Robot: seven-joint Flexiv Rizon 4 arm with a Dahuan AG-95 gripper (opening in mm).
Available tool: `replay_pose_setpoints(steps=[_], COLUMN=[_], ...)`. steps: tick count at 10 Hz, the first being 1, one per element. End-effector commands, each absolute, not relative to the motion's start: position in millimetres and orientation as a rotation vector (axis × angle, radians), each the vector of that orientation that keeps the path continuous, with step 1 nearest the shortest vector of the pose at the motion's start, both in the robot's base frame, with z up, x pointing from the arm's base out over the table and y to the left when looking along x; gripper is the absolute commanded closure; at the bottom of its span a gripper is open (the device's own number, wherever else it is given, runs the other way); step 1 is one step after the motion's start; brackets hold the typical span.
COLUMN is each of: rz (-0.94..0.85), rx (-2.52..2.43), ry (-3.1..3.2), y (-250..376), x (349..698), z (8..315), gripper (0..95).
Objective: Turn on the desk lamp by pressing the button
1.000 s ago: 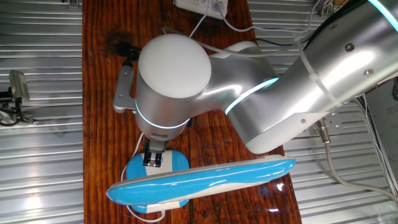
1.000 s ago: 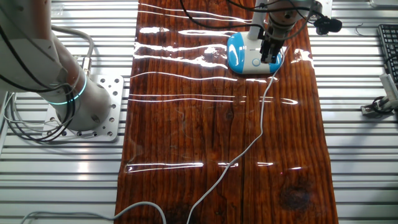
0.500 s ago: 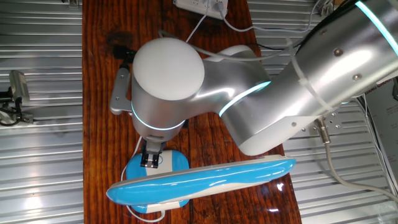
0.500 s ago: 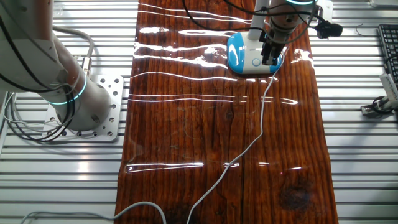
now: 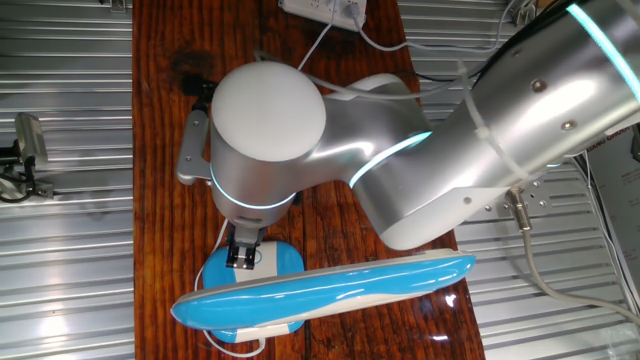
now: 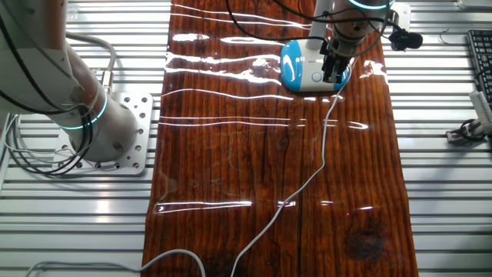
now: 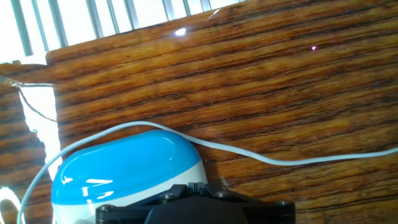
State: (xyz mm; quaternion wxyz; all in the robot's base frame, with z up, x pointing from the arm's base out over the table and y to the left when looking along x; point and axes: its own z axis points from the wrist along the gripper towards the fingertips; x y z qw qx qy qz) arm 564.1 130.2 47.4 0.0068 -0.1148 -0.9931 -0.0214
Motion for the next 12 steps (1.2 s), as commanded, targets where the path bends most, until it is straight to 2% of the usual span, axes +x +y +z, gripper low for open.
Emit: replay_pose_setpoints(steps=[1, 12], rz=[-0.068, -0.078], rx=[-0.354, -0.369], ry=[-3.107, -3.100], y=[130.0, 130.5], x=[563.3, 562.8], z=[48.5, 50.4], gripper=[95.0, 95.0])
